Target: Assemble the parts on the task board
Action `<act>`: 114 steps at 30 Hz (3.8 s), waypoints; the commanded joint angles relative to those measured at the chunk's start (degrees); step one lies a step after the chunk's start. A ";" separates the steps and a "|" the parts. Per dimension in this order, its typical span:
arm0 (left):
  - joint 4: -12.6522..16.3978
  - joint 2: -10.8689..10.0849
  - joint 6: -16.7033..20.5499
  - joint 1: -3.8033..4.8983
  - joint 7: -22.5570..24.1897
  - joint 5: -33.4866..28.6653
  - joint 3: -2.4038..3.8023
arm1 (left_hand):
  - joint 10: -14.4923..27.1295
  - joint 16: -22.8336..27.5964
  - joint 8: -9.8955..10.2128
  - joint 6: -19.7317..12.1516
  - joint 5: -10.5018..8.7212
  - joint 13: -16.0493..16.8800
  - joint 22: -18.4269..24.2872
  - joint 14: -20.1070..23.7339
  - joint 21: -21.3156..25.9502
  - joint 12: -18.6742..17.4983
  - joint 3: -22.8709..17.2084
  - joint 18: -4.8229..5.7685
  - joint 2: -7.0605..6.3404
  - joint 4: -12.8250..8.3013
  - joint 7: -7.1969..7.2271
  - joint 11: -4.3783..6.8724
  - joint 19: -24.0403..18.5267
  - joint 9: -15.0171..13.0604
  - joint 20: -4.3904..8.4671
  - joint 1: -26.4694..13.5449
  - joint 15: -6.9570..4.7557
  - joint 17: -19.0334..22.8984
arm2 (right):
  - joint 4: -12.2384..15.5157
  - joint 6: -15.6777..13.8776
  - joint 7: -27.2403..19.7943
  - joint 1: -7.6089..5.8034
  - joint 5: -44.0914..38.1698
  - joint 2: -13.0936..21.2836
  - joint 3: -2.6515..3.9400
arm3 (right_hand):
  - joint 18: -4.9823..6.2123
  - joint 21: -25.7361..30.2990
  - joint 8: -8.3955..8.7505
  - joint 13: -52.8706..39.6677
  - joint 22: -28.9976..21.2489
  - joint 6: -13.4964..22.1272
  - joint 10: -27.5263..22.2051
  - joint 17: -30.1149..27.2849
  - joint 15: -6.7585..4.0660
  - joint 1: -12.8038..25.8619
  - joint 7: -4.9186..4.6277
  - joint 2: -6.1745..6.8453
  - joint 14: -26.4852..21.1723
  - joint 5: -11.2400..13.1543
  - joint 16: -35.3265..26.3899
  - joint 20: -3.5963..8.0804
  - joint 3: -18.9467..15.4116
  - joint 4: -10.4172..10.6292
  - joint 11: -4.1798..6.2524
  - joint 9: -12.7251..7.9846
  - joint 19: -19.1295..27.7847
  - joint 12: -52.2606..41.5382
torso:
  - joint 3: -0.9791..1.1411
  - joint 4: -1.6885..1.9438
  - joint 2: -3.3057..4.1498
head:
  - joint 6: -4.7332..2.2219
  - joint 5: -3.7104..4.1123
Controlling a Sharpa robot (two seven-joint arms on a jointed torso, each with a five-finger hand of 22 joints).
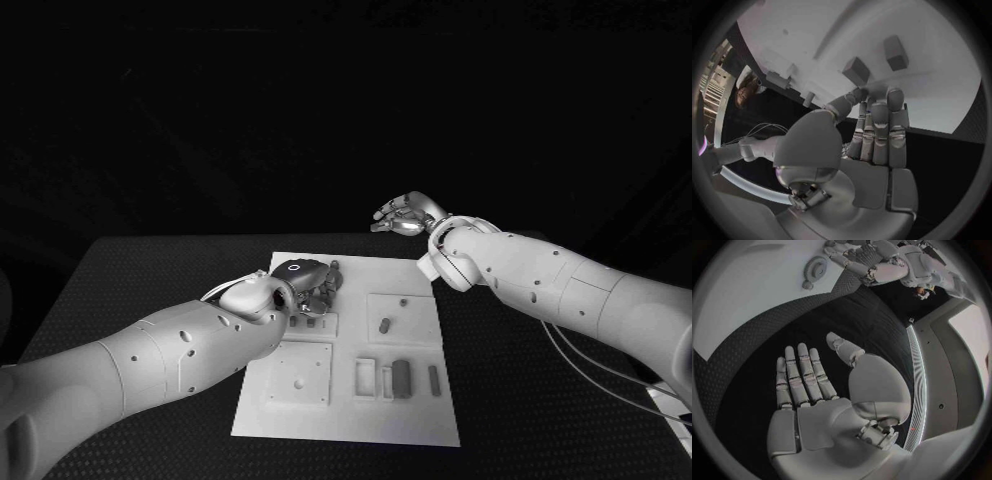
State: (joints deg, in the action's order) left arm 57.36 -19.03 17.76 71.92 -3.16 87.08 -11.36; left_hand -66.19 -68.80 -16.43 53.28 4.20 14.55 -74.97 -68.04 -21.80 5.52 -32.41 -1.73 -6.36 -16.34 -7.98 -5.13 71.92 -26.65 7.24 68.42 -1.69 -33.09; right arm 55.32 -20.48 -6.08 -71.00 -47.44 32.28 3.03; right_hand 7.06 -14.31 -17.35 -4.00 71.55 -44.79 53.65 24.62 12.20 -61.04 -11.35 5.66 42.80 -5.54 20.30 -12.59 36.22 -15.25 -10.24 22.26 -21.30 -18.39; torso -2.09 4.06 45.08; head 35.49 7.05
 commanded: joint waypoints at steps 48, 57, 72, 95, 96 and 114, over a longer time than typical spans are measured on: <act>-1.53 0.82 -1.28 -2.14 1.45 0.55 -0.78 | -5.70 -2.88 -1.81 4.31 1.07 0.75 -1.30 -3.02 -3.87 -0.11 -3.59 -4.71 2.55 -0.02 0.58 1.54 1.60 -0.20 1.09 0.83 -1.17 2.95 | -0.05 0.72 -0.73 0.01 0.07 -0.19 0.02 | -0.83 0.53 -0.34 0.04 0.25 0.33 0.03 0.15 0.10 0.35 -0.94 0.04 -0.36 0.09 -0.29 -0.10 -0.03 0.11 -0.19 -0.16 -0.43 0.22 | 0.02 0.00 0.00 | 0.63 0.34; -1.08 0.27 1.10 -2.14 1.94 -0.48 -0.73 | -7.06 -3.08 -2.33 5.39 1.04 1.01 -1.27 -3.81 -4.32 -0.14 -4.52 -4.61 2.65 0.05 1.01 2.03 2.22 -0.47 1.47 0.79 -1.67 3.43 | -0.09 0.72 -0.75 0.01 0.07 -0.20 0.02 | -0.83 0.57 -0.36 0.04 0.28 0.32 0.03 0.16 0.10 0.34 -0.94 0.03 -0.37 0.09 -0.30 -0.10 -0.03 0.10 -0.19 -0.17 -0.44 0.22 | -0.01 -0.01 0.00 | 0.51 0.32; 0.03 -0.94 4.80 -2.13 2.81 -4.00 0.98 | -7.51 -3.19 -2.49 5.77 1.04 1.10 -1.26 -4.11 -4.54 -0.31 -4.65 -4.53 2.70 0.19 1.17 2.21 2.52 -0.60 1.68 0.25 -1.86 3.67 | -0.14 0.74 -0.79 0.02 0.07 -0.16 0.02 | -0.83 0.65 -0.39 0.04 0.35 0.32 0.04 0.18 0.10 0.34 -0.94 0.01 -0.37 0.09 -0.32 -0.10 -0.03 0.08 -0.19 -0.19 -0.46 0.21 | -0.04 0.03 -0.02 | 0.12 0.20; 4.41 -5.99 3.01 -1.36 2.41 -6.42 5.59 | -7.62 -3.26 -2.49 5.82 1.09 1.13 -1.26 -4.24 -4.65 -0.48 -4.72 -4.49 2.54 0.17 1.20 2.29 2.68 -0.63 1.79 0.04 -1.94 3.78 | 0.03 0.83 -0.75 0.02 0.07 0.41 0.02 | -0.83 0.75 -0.44 0.04 0.44 0.30 0.05 0.21 0.11 0.34 -0.93 0.01 -0.37 0.09 -0.34 -0.10 -0.04 0.06 -0.19 -0.23 -0.49 0.21 | -0.02 0.04 -0.07 | -0.09 -0.26; 4.69 -6.39 2.96 -1.36 2.38 -6.42 5.58 | -7.63 -3.26 -2.49 5.83 1.09 1.13 -1.26 -4.24 -4.65 -0.49 -4.71 -4.49 2.54 0.18 1.20 2.29 2.68 -0.63 1.80 0.03 -1.94 3.79 | 0.01 0.82 -0.74 0.02 0.07 0.44 0.02 | -0.83 0.76 -0.44 0.04 0.45 0.30 0.05 0.21 0.11 0.34 -0.93 0.01 -0.37 0.09 -0.34 -0.10 -0.04 0.06 -0.19 -0.23 -0.50 0.21 | -0.02 0.07 -0.07 | -0.09 -0.28; 4.77 -8.56 1.11 -1.40 2.30 -6.43 5.44 | -7.68 -3.28 -2.47 5.83 1.08 1.14 -1.26 -4.26 -4.69 -0.59 -4.72 -4.45 2.53 0.18 1.21 2.30 2.68 -0.65 1.84 -0.11 -1.96 3.86 | 0.08 0.82 -0.75 0.03 0.07 0.63 0.02 | -0.83 0.85 -0.48 0.04 0.53 0.30 0.05 0.24 0.10 0.33 -0.92 0.01 -0.36 0.09 -0.35 -0.09 -0.04 0.03 -0.19 -0.26 -0.54 0.21 | -0.07 -0.02 -0.01 | 0.01 -0.27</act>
State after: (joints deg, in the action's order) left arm 62.09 -27.80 20.05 70.49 -1.11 80.98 -5.92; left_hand -73.58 -71.84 -18.58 58.64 5.03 15.64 -74.93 -72.17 -26.23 4.98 -36.80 -1.24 -3.94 -16.07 -6.72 -2.85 74.43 -27.24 8.68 68.88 -3.57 -29.29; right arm 55.33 -20.33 -6.19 -70.99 -47.29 32.96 3.03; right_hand 7.07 -13.65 -17.63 -4.00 72.00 -44.79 53.65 24.77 12.20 -61.04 -11.35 5.66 42.80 -5.54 20.30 -12.80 36.22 -15.25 -10.23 22.08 -21.50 -18.39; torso -2.15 4.09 45.04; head 35.52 6.83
